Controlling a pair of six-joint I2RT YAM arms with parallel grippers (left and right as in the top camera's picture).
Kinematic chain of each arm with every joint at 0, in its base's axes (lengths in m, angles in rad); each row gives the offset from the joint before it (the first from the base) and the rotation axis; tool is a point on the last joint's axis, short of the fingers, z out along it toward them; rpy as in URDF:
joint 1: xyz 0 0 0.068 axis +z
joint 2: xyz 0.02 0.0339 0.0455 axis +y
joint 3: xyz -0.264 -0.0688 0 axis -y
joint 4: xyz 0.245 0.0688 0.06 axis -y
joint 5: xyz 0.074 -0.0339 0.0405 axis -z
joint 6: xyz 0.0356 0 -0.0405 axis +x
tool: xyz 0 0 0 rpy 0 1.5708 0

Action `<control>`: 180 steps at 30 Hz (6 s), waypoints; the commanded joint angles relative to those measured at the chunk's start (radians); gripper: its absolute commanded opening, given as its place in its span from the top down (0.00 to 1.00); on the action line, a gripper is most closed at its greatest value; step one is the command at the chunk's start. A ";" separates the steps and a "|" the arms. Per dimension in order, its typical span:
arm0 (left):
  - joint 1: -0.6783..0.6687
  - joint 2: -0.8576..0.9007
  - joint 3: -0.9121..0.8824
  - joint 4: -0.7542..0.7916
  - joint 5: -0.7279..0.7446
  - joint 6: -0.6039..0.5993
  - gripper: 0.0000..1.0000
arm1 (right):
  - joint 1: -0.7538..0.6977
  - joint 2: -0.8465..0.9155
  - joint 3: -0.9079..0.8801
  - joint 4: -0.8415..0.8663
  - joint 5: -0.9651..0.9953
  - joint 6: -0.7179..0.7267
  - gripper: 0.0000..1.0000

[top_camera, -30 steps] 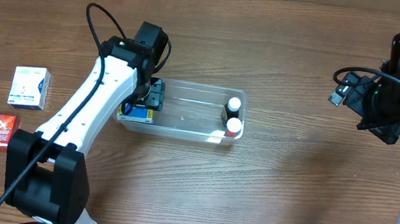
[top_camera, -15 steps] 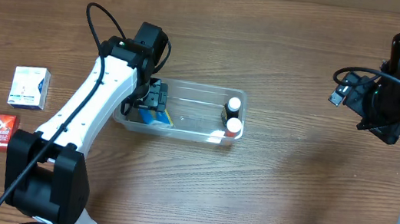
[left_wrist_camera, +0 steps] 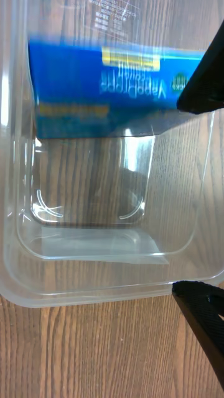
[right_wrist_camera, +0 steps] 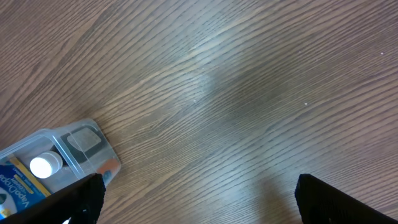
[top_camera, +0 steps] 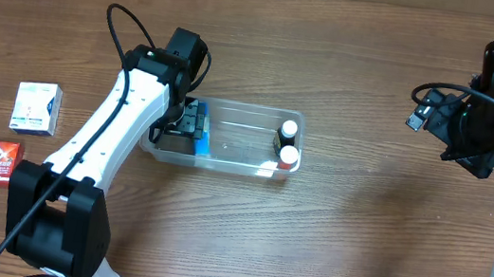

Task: Pack container
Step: 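Carry the VapoDrops box with the left gripper into the container's left end, then release the box and push it down flat with the left gripper, then move the left gripper to the white box and grasp it, then carry the white box with the left gripper into the container's middle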

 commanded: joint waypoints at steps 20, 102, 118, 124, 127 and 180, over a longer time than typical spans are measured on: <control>-0.179 0.046 0.148 0.032 0.053 0.086 0.95 | -0.001 -0.006 -0.002 0.003 -0.002 -0.007 0.00; 0.806 0.142 0.166 0.209 0.113 0.620 0.00 | -0.116 -0.006 -0.002 0.008 -0.009 -0.026 0.00; 0.803 0.330 0.166 0.299 0.138 0.734 0.00 | -0.116 -0.006 -0.002 0.021 -0.009 -0.038 0.00; 0.802 0.383 0.166 0.320 0.142 0.734 0.00 | -0.116 -0.006 -0.002 0.022 -0.009 -0.050 0.00; 0.802 0.403 0.166 0.326 0.143 0.732 0.00 | -0.116 -0.006 -0.002 0.023 -0.009 -0.052 0.00; 0.027 -0.157 0.383 -0.285 0.213 -0.131 0.44 | -0.116 -0.006 -0.002 0.007 -0.010 -0.059 0.00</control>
